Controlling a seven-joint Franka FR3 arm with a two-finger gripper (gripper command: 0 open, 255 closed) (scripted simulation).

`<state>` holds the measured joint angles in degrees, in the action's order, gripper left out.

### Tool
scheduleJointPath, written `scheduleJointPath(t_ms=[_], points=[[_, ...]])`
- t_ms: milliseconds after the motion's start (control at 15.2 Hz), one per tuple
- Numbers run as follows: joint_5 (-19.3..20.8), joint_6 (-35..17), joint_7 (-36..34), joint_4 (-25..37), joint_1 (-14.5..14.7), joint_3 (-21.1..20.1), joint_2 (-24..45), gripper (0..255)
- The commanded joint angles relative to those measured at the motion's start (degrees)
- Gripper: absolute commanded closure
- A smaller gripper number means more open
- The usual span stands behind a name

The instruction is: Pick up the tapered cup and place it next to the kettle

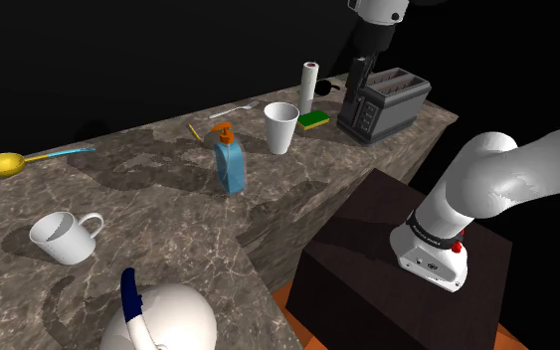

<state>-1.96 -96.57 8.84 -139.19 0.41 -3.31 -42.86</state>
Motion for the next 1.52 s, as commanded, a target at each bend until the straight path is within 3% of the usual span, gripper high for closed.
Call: scheduleJointPath(t_ms=[0, 726, 1320, 1452], points=[[0.0, 0.0, 0.0, 0.0, 0.0, 0.0, 0.0, 0], [-2.61, -14.78, 0.75, 8.11, -2.19, 3.53, 24.27, 0], [-7.21, -20.84, 2.64, 21.08, -3.52, 5.93, 44.8, 0], [-7.38, -21.63, 2.72, 20.87, -3.53, 5.89, 45.41, 0]])
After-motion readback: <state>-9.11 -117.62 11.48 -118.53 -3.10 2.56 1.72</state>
